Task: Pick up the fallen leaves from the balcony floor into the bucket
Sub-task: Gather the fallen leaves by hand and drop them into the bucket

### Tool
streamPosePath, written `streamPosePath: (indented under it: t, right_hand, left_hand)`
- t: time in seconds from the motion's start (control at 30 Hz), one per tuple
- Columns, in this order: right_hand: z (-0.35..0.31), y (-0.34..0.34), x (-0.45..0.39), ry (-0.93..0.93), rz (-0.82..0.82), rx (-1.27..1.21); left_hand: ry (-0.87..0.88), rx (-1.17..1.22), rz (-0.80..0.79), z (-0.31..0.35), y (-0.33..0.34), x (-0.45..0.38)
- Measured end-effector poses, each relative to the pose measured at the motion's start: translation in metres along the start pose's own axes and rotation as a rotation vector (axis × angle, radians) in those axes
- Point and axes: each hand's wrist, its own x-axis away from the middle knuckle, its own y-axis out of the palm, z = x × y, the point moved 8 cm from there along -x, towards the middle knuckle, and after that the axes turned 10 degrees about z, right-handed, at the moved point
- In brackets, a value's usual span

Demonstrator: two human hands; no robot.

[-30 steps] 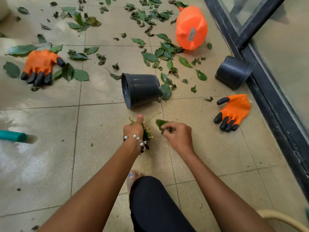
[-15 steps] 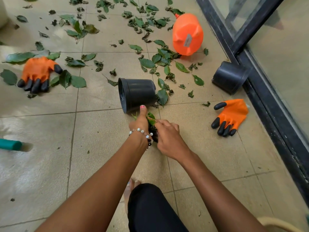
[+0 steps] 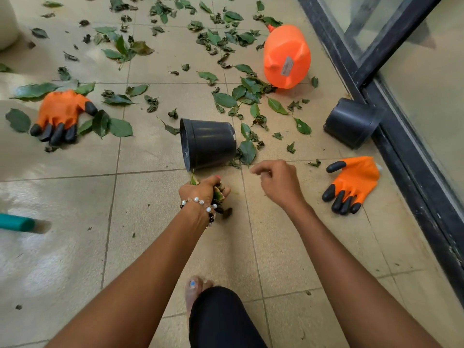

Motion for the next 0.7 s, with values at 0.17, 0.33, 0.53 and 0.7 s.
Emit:
streamPosePath:
  t: [0.17,0.33,0.53,0.7]
  right_hand:
    - [0.007,0.028,-0.046,-0.012,-0.064,0.215]
    - [-0.013,0.078,-0.062,-0.196,-0.233,0.447]
    - [-0.007,0.081,-0.053,-0.342,0.005,0.419]
    - [0.002,0.059,-0.034,-0.264,0.097,0.235]
  left_hand:
    - [0.026,-0.037,0.013,0.012,-0.008,-0.008]
    - [0.031,-0.076,0.003,0.016,-0.010,-0.019]
    - [-0.001,-0.012,-0.071,0.022,-0.008,-0.019]
    - [-0.087,0.076,-0.091,0.014,-0.008,-0.007]
